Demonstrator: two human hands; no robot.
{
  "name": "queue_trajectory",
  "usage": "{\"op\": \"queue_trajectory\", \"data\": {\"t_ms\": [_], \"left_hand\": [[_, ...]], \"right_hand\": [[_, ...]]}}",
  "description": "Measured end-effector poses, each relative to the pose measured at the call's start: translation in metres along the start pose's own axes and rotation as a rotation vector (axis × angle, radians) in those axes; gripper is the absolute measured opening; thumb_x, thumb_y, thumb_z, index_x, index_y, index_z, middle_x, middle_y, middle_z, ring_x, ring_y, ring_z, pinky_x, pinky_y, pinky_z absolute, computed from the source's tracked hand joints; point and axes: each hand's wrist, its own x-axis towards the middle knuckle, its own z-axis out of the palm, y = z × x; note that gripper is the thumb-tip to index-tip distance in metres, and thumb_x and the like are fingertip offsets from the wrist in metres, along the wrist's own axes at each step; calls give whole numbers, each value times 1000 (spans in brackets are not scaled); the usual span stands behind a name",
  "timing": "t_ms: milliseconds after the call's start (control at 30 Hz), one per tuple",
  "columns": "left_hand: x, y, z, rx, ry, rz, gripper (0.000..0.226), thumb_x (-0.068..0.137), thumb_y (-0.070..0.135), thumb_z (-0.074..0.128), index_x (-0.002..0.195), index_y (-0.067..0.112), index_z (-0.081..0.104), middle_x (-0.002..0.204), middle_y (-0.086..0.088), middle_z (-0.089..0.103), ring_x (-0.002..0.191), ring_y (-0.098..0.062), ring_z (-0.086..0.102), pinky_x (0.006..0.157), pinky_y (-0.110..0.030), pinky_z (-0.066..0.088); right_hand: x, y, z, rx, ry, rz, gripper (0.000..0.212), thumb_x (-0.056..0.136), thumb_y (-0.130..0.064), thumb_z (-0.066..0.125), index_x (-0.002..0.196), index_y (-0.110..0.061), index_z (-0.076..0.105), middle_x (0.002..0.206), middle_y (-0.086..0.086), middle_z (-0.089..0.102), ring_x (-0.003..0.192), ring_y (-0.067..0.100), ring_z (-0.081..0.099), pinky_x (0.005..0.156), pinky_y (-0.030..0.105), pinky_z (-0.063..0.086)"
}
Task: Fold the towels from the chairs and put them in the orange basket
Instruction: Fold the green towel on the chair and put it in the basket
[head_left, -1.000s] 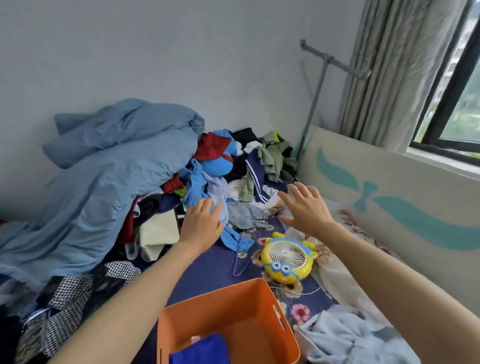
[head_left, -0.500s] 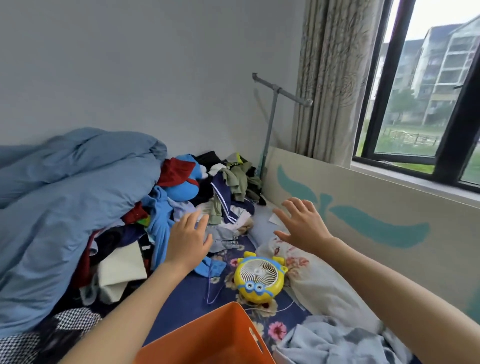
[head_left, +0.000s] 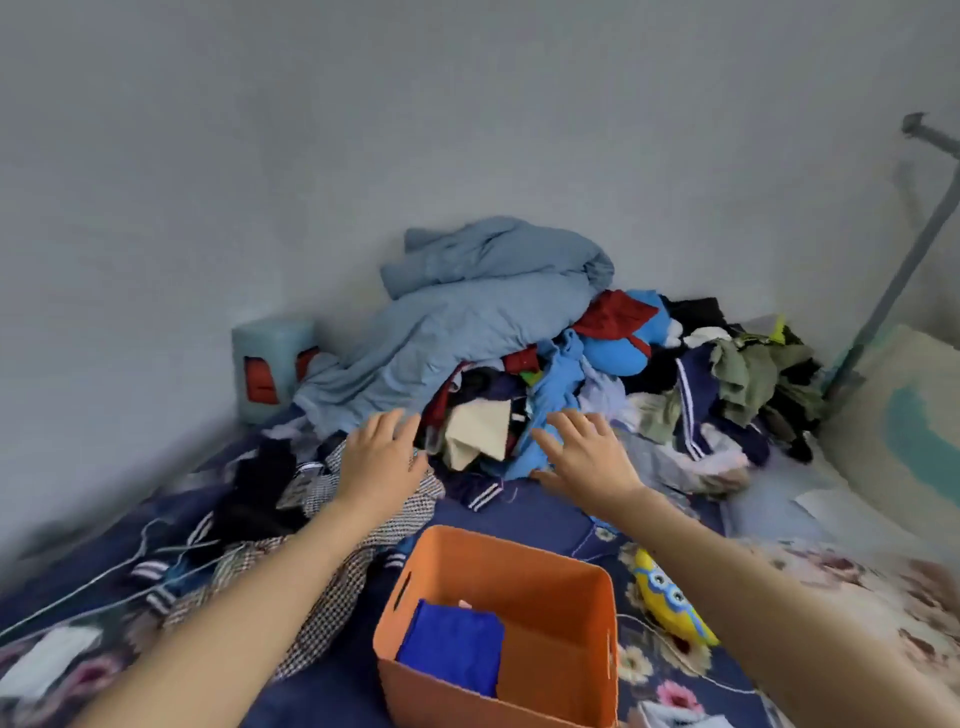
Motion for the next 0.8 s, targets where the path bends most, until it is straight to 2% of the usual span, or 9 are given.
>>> {"op": "queue_trajectory", "data": {"t_ms": [100,200,333,433,500,533,667,733,800], "left_hand": [[-87,-19,-33,154,-22,-206,42,63,28,74,99,8,69,95,-11,69,85,-31,67,64,-41,54],[-185,-43,-83,297,-92,-409,48,65,38,43,92,10,71,90,-7,70,77,-27,68,58,-34,54],[-321,-66,-163,446,-91,-768,44,64,36,49,91,9,70,89,-10,70,76,-28,68,57,-37,54],[-407,-61,-221,461,10,-1014,38,70,20,70,104,4,68,102,-18,67,91,-36,65,74,-45,53],[-455,-52,-252,502,40,-1159,41,78,21,67,117,6,62,117,-16,63,107,-35,59,87,-44,46],[-484,-49,-269,562,56,-1204,40,81,24,62,117,7,62,117,-14,62,108,-34,58,88,-44,46],[-583,-35,-325,649,29,-1333,42,70,34,49,96,9,69,95,-11,68,84,-34,66,66,-43,54],[-637,-28,-354,683,18,-1409,47,66,36,42,92,9,70,89,-11,69,76,-33,67,57,-41,54],[-680,-20,-375,686,26,-1462,48,65,36,38,87,7,70,84,-12,69,71,-32,66,54,-38,53]], "right_hand": [[9,-55,-5,138,61,-172,60,42,-43,88,90,-13,69,85,11,66,79,30,66,65,36,53],[21,-127,-23,281,102,-352,59,40,-39,88,90,-12,70,83,11,66,78,31,66,65,38,52],[36,-238,-78,418,315,-601,41,51,-28,76,88,-13,69,81,8,65,76,29,64,69,36,45],[39,-314,-131,517,461,-740,33,63,-30,59,91,-14,60,78,8,63,72,29,62,69,38,33],[35,-360,-165,548,529,-806,31,59,-30,62,86,-15,63,75,6,62,68,27,60,67,36,29],[30,-385,-186,584,579,-834,28,58,-28,62,82,-15,65,74,6,61,67,26,58,65,36,28],[5,-474,-259,768,771,-965,27,62,-24,52,86,-13,47,83,9,45,75,25,39,63,35,25],[-11,-522,-297,836,776,-1018,34,57,-23,66,87,-13,53,83,10,55,78,25,39,65,35,25],[-26,-561,-326,838,720,-1071,34,51,-23,77,81,-13,65,79,8,63,80,26,48,67,34,29]]}}
